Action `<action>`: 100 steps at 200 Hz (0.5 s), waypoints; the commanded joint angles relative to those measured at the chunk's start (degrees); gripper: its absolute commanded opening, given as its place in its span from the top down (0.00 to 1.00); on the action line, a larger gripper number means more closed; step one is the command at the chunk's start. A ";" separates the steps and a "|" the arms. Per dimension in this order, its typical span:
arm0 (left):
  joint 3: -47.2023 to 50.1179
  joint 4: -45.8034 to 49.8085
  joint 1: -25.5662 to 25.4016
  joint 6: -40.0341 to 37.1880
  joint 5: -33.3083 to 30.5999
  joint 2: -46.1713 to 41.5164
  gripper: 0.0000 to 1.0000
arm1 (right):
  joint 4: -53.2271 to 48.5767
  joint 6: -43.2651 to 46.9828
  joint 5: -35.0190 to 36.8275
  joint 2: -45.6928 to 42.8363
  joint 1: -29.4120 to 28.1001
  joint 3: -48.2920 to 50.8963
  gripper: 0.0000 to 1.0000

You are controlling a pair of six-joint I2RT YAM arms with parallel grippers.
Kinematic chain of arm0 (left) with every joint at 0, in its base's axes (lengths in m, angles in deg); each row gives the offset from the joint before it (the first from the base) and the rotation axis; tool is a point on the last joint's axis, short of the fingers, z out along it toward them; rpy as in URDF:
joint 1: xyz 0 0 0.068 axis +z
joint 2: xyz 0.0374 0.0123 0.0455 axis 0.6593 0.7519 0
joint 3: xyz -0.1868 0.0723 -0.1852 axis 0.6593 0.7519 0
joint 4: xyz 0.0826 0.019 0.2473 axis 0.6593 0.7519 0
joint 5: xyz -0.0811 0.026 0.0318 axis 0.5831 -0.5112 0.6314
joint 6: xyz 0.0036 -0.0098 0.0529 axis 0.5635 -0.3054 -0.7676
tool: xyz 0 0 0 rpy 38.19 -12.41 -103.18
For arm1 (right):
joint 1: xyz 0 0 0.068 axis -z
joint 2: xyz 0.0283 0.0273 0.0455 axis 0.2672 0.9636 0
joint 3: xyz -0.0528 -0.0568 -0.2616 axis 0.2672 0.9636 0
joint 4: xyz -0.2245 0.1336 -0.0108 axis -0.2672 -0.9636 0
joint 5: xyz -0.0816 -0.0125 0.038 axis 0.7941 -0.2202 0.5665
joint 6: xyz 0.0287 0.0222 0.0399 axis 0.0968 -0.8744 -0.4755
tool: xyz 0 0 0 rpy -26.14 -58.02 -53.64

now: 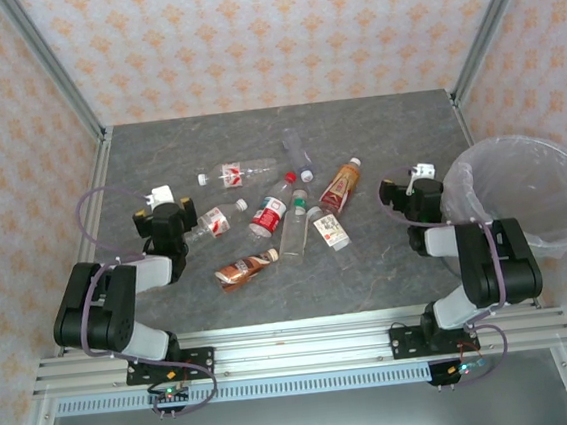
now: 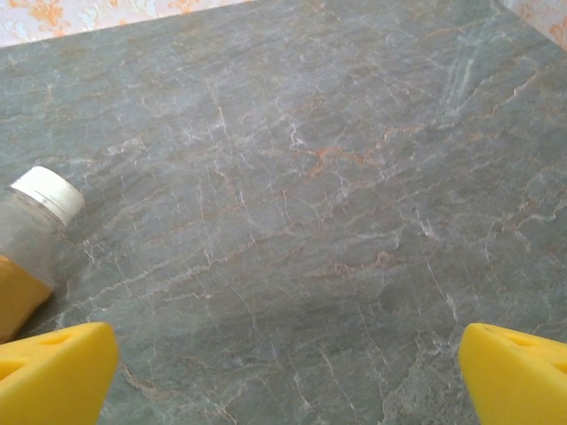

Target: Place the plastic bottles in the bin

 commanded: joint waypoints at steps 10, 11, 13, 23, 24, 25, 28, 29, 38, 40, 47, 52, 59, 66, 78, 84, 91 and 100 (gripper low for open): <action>-3.81 9.16 -0.38 -0.11 -1.15 -7.95 0.00 | -8.33 0.80 -0.53 -6.51 -0.05 -3.72 0.01; -3.77 9.21 -0.41 -0.09 -1.18 -8.16 0.00 | -8.44 0.81 -0.55 -6.65 -0.01 -3.75 0.01; -3.67 9.38 -0.38 -0.01 -1.20 -8.54 0.00 | -8.82 0.82 -0.61 -6.91 -0.04 -3.84 0.01; -3.55 10.35 -0.35 0.52 -1.68 -10.70 0.00 | -9.94 0.84 -0.67 -8.13 -0.04 -4.11 0.01; -3.55 10.55 -0.35 0.62 -1.71 -10.90 0.00 | -10.03 0.83 -0.66 -8.34 -0.09 -4.17 0.01; -3.64 10.74 -0.39 0.67 -1.76 -11.00 0.00 | -10.08 0.78 -0.66 -8.44 -0.07 -4.20 0.01; -3.75 11.35 -0.36 0.91 -1.92 -11.63 0.00 | -10.33 0.67 -0.66 -8.82 -0.12 -4.34 0.01; -3.78 11.58 -0.35 0.99 -1.96 -11.76 0.00 | -10.36 0.66 -0.61 -8.95 -0.13 -4.37 0.01; -4.44 13.88 -0.39 2.18 -2.46 -13.66 0.00 | -12.05 -0.17 -0.60 -9.91 -0.08 -5.10 0.01; -4.67 14.50 -0.40 2.65 -2.57 -14.07 0.00 | -12.52 -0.50 -0.62 -10.18 -0.13 -5.28 0.01; -5.63 17.05 -0.35 4.28 -3.08 -15.50 0.00 | -14.02 -1.72 -0.82 -10.89 -0.15 -6.11 0.01; -6.39 19.49 -0.39 5.63 -3.35 -16.53 0.00 | -15.15 -2.67 -1.09 -11.28 -0.17 -6.80 0.01; -7.82 22.92 -0.39 8.00 -4.03 -17.96 0.00 | -16.75 -3.88 -1.98 -11.77 -0.23 -7.80 0.01; -9.37 27.40 -0.35 11.12 -5.07 -19.24 0.00 | -18.48 -5.24 -3.00 -12.05 -0.18 -8.92 0.01; -12.11 35.01 -0.44 16.46 -5.65 -21.03 0.00 | -21.57 -7.69 -5.18 -12.11 -0.27 -11.06 0.01; -13.41 38.58 -0.41 19.15 -5.53 -21.70 0.00 | -22.71 -8.84 -6.51 -11.84 -0.32 -12.18 0.01; -14.74 42.53 -0.47 22.47 -5.26 -22.22 0.00 | -23.92 -10.39 -7.78 -11.43 -0.48 -13.35 0.01; -16.30 47.72 -0.52 26.47 -4.31 -22.60 0.00 | -25.50 -12.13 -9.47 -10.85 -0.63 -14.71 0.01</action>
